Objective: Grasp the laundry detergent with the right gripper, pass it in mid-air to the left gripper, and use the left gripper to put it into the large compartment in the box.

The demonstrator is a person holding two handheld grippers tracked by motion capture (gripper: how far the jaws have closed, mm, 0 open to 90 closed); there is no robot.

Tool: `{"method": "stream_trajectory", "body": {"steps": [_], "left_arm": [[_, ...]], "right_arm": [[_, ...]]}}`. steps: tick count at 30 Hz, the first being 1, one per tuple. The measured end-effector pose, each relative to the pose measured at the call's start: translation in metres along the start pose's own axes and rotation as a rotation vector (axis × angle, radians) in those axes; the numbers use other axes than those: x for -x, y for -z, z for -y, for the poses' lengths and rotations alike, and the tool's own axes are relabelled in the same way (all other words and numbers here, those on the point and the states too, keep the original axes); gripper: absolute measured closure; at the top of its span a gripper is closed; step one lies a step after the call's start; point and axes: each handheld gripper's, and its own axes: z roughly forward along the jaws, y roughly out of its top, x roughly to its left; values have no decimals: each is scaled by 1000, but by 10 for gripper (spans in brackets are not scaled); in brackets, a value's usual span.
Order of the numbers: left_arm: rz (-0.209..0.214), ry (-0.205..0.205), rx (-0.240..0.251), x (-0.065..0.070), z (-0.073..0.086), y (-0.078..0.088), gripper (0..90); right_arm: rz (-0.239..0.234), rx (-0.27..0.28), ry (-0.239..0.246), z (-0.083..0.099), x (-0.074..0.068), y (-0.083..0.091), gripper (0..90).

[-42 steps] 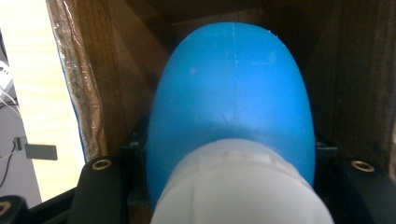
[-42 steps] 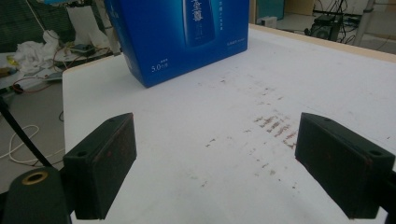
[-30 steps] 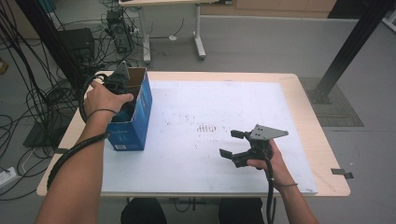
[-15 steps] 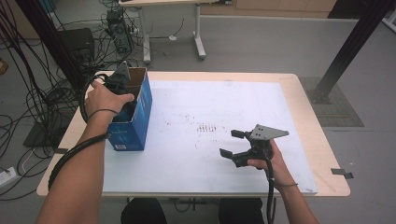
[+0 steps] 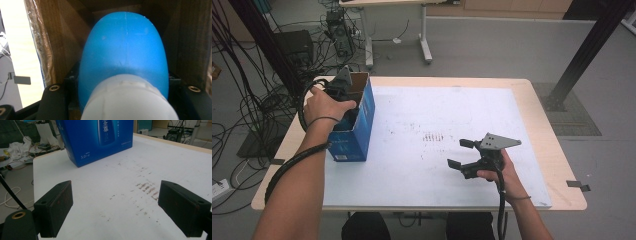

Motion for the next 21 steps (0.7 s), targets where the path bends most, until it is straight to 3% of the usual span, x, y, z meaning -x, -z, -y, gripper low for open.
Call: {"method": "stream_trajectory", "body": {"steps": [21], "left_arm": [[3,4,6,-2,2,0,378]], "right_arm": [[-1,7,2,-1,-1,2,126]]}}
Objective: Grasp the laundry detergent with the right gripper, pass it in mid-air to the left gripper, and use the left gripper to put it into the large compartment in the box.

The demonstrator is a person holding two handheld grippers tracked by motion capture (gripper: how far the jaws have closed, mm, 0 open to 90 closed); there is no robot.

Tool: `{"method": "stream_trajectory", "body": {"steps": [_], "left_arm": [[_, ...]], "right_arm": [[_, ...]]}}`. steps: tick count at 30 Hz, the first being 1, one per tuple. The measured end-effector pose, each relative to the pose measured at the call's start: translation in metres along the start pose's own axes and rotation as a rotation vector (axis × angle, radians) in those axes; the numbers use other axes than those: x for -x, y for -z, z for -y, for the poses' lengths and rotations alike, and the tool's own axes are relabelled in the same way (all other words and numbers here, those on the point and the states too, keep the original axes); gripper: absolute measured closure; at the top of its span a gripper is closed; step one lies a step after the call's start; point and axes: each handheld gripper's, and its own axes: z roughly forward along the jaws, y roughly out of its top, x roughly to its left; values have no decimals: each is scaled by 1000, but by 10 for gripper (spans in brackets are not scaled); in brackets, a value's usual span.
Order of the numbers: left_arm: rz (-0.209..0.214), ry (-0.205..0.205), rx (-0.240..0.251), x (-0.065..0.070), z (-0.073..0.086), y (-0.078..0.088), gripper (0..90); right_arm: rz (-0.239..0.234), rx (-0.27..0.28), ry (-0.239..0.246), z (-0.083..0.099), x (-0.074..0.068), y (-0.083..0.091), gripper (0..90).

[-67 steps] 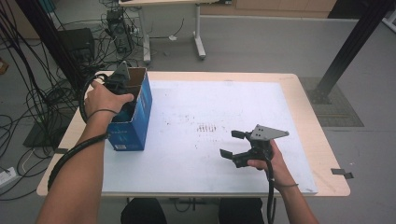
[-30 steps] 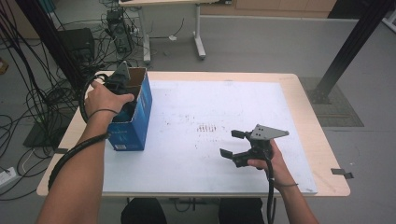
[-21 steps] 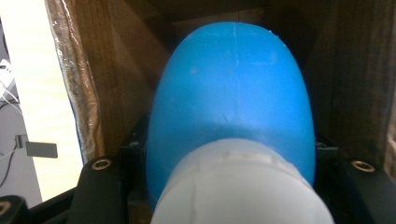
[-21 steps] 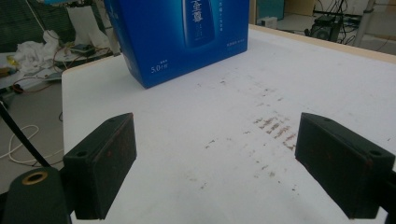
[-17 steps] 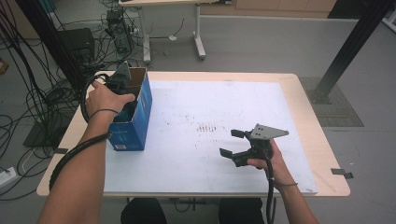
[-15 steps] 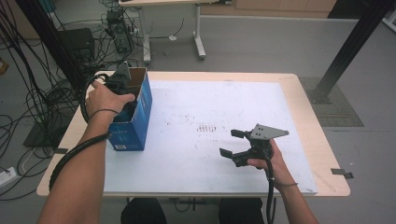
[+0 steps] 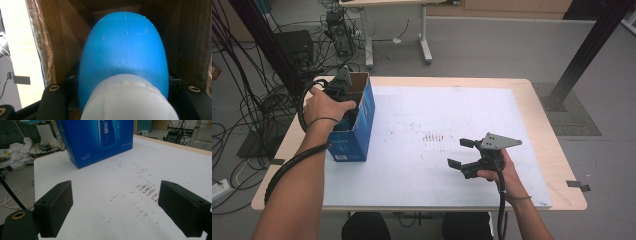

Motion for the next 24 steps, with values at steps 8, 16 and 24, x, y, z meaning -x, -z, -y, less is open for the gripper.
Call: {"method": "stream_trajectory", "body": {"steps": [8,16,24], "left_arm": [[2,7,-1,0,-1,0,378],[0,6,-1,0,0,0,378],[1,9,5,-1,2,0,378]], "right_arm": [[5,1,0,1,1,1,126],[1,1,1,0,2,0,126],[-2,0,3,-1,1,-1,126]]}}
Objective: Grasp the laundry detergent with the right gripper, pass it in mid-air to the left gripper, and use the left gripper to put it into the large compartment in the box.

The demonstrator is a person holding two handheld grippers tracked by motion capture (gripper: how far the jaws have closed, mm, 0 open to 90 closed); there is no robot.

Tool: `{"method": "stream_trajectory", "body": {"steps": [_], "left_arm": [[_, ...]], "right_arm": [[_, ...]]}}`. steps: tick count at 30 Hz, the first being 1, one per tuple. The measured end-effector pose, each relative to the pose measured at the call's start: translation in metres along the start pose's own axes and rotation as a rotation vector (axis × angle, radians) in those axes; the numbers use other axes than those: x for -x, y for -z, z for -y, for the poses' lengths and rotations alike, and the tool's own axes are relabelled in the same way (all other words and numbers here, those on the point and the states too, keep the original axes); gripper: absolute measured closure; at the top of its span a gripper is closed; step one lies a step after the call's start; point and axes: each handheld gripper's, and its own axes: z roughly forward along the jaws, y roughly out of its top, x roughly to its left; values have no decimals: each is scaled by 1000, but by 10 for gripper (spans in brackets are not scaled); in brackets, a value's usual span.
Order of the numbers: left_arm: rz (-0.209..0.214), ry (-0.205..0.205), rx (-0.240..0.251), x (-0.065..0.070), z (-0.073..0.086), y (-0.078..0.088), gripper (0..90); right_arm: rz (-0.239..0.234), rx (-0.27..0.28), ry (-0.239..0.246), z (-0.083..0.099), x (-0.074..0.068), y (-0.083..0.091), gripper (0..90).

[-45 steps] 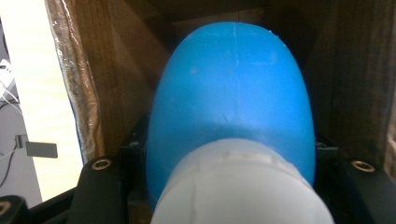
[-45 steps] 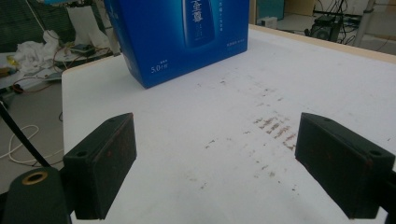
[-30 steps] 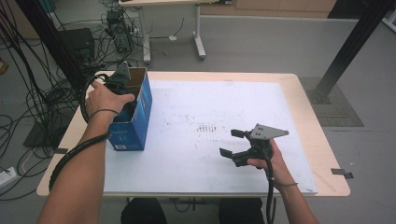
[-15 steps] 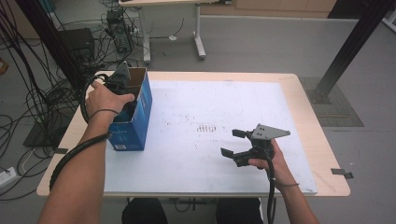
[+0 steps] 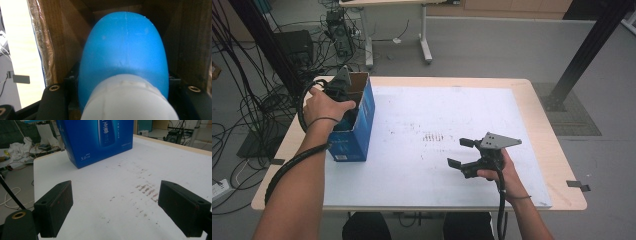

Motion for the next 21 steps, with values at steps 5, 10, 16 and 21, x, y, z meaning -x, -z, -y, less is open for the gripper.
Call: {"method": "stream_trajectory", "body": {"steps": [5,10,16,21], "left_arm": [[1,1,-1,0,0,0,378],[2,3,1,-1,1,0,378],[1,0,0,-1,1,0,378],[6,1,1,-2,1,0,378]], "right_arm": [[2,0,-2,0,-1,1,126],[6,0,-2,1,0,3,126],[7,1,-4,1,-1,3,126],[7,-2,-6,1,-1,3,126]]}}
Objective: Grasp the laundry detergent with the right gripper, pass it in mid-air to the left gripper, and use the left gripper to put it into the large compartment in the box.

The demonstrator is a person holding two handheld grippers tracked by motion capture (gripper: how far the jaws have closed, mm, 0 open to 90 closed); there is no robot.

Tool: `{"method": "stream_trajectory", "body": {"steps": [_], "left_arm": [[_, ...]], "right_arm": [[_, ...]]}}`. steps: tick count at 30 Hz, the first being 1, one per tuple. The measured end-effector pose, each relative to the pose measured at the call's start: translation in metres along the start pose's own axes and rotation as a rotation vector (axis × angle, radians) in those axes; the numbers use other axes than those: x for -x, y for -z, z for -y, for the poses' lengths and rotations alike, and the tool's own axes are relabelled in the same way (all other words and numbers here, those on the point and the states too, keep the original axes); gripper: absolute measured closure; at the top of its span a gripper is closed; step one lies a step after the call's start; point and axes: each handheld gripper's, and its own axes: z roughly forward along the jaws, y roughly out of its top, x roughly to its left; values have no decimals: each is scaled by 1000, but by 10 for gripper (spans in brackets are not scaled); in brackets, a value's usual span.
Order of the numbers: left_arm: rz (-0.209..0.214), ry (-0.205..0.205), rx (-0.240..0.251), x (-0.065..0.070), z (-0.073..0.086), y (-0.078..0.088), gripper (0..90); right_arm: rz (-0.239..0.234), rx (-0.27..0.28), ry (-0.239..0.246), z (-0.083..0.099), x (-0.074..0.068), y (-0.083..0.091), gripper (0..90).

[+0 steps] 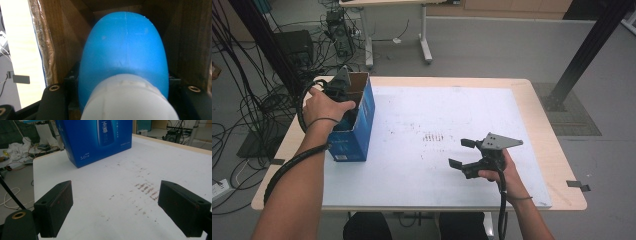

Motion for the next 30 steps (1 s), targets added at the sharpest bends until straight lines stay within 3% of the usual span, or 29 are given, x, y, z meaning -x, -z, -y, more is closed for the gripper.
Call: {"method": "stream_trajectory", "body": {"steps": [15,23,30], "left_arm": [[-9,-7,-3,1,0,1,360],[0,-3,6,-1,0,9,337],[-46,-10,24,7,1,26,306]], "right_arm": [[-4,-2,-1,1,1,-2,126],[-2,-4,-2,1,1,-1,126],[-3,-1,0,0,0,0,126]]}}
